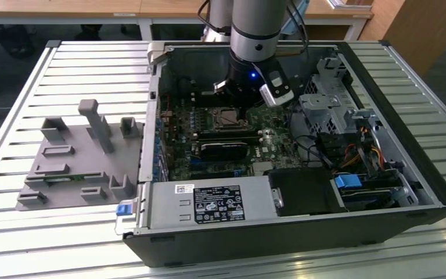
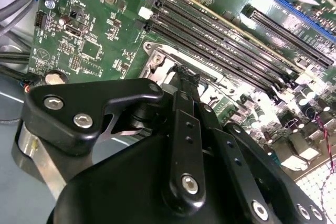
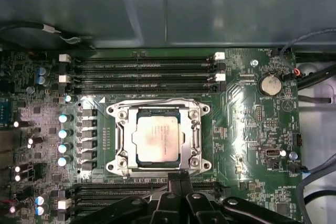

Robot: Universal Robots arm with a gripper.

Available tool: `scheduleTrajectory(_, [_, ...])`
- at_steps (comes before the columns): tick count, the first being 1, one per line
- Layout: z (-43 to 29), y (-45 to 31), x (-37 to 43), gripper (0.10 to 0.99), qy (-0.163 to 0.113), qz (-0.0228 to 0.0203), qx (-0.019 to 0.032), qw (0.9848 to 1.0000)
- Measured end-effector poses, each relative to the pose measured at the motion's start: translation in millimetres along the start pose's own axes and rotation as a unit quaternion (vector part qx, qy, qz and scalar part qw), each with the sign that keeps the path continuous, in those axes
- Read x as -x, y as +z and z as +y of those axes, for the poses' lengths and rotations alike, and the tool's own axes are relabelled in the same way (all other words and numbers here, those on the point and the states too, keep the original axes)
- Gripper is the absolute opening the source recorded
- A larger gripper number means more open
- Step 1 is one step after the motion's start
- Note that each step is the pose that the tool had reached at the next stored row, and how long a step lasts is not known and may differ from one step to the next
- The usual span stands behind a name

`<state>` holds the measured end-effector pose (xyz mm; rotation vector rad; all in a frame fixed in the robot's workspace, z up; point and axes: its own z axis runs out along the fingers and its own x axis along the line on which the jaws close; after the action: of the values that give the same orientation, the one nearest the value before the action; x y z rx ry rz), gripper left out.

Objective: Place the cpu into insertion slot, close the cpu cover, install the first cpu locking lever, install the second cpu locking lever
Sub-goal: 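Install the second cpu locking lever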

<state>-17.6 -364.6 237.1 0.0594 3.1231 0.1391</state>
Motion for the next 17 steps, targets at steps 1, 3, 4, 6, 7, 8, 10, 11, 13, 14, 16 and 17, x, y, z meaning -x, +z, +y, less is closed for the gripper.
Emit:
scheduleTrajectory(1, [-0.7, 0.3, 0.0, 0.106, 0.0, 0.0, 0.0, 1.0])
scheduleTrajectory(3, [-2.2, 1.1, 0.0, 0.106, 0.0, 0.0001, 0.0, 1.0])
scheduleTrajectory(4, [-2.7, 1.7, -0.2, 0.106, 0.0, 0.0002, 0.0001, 1.0])
scheduleTrajectory(6, [-3.6, 2.3, -3.5, 0.106, 0.0, 0.0003, 0.0001, 1.0])
scheduleTrajectory(7, [-4.0, 2.5, -6.3, 0.106, 0.0, 0.0003, 0.0, 1.0])
scheduleTrajectory(8, [-4.2, 2.8, -9.2, 0.106, 0.0, 0.0003, 0.0001, 1.0])
scheduleTrajectory(10, [-4.8, 3.3, -14.5, 0.106, 0.0, 0.0003, 0.0001, 1.0])
scheduleTrajectory(11, [-5.0, 3.6, -16.6, 0.106, 0.0, 0.0003, 0.0, 1.0])
scheduleTrajectory(13, [-5.5, 4.4, -20.4, 0.106, 0.0, 0.0003, 0.0001, 1.0])
scheduleTrajectory(14, [-5.7, 4.9, -22.3, 0.106, 0.0, 0.0003, 0.0, 1.0])
scheduleTrajectory(16, [-5.9, 6.4, -25.4, 0.106, 0.0, 0.0005, 0.0, 1.0])
scheduleTrajectory(17, [-6.1, 7.6, -26.6, 0.106, 0.0, 0.0006, 0.0, 1.0])
